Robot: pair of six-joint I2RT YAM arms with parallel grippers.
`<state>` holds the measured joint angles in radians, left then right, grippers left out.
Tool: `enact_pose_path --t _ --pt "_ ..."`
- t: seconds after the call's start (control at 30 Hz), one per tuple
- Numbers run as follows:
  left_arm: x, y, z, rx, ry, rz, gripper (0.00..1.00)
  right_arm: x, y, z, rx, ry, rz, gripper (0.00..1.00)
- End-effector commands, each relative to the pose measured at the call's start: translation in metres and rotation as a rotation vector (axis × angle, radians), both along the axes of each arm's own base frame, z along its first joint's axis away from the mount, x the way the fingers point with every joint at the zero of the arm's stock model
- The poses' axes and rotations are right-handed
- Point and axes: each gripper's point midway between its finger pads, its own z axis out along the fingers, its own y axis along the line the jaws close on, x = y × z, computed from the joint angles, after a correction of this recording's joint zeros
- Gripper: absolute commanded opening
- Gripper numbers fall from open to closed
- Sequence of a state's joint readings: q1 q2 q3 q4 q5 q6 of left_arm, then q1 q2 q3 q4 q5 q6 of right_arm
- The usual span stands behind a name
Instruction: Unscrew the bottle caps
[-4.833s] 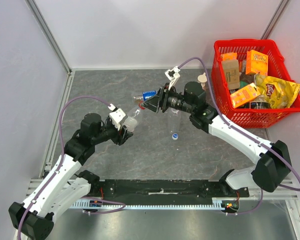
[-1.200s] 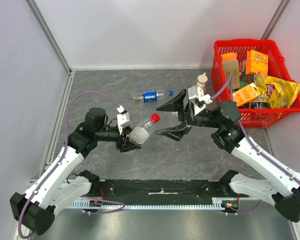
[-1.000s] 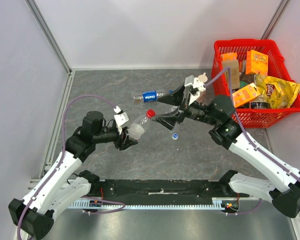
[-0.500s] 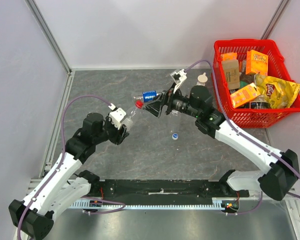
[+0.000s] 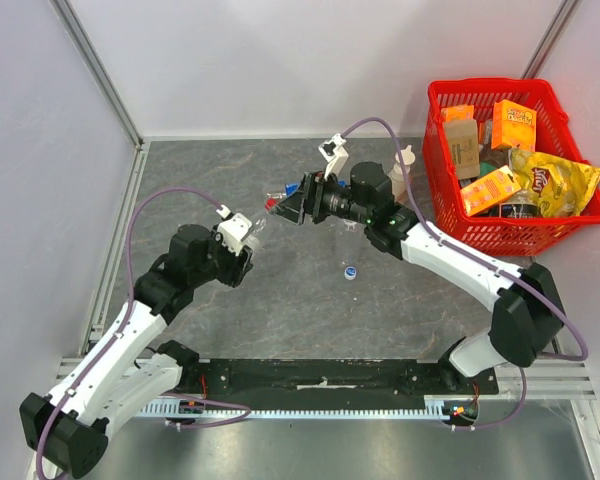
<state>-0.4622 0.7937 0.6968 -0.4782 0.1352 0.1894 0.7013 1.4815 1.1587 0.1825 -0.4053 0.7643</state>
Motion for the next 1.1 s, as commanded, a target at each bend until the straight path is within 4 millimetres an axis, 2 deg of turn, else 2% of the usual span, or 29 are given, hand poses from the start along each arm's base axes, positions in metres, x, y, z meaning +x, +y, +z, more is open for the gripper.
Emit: enact_pose_path --t 0.0,0.17,0.37,0.57,0.63,0.8,0.97,1.07 --pt "0.004 0.000 0.005 -0.020 -0.002 0.037 0.26 0.003 0.016 0.029 0.103 -0.002 0.040 0.77" --pt "0.004 0.000 0.004 -0.021 0.000 0.034 0.26 0.012 0.022 0.020 0.095 0.030 0.038 0.64" --pt "0.002 -0.004 0.006 -0.030 0.000 0.013 0.25 0.013 0.027 0.018 0.119 0.053 0.046 0.55" --pt "0.001 -0.006 0.006 -0.036 0.004 0.003 0.24 0.013 0.029 0.013 0.126 0.065 0.051 0.52" --pt "0.000 -0.009 0.006 -0.043 0.010 -0.008 0.24 0.009 0.030 0.018 0.154 0.056 0.073 0.52" --pt "-0.003 -0.013 0.009 -0.062 0.011 -0.032 0.24 0.006 0.032 0.016 0.163 0.061 0.090 0.23" --pt "-0.005 -0.015 0.010 -0.071 0.011 -0.043 0.24 0.005 0.029 0.015 0.158 0.039 0.090 0.00" --pt "-0.006 -0.016 0.011 -0.076 0.009 -0.050 0.24 0.002 0.028 0.015 0.150 0.019 0.106 0.00"
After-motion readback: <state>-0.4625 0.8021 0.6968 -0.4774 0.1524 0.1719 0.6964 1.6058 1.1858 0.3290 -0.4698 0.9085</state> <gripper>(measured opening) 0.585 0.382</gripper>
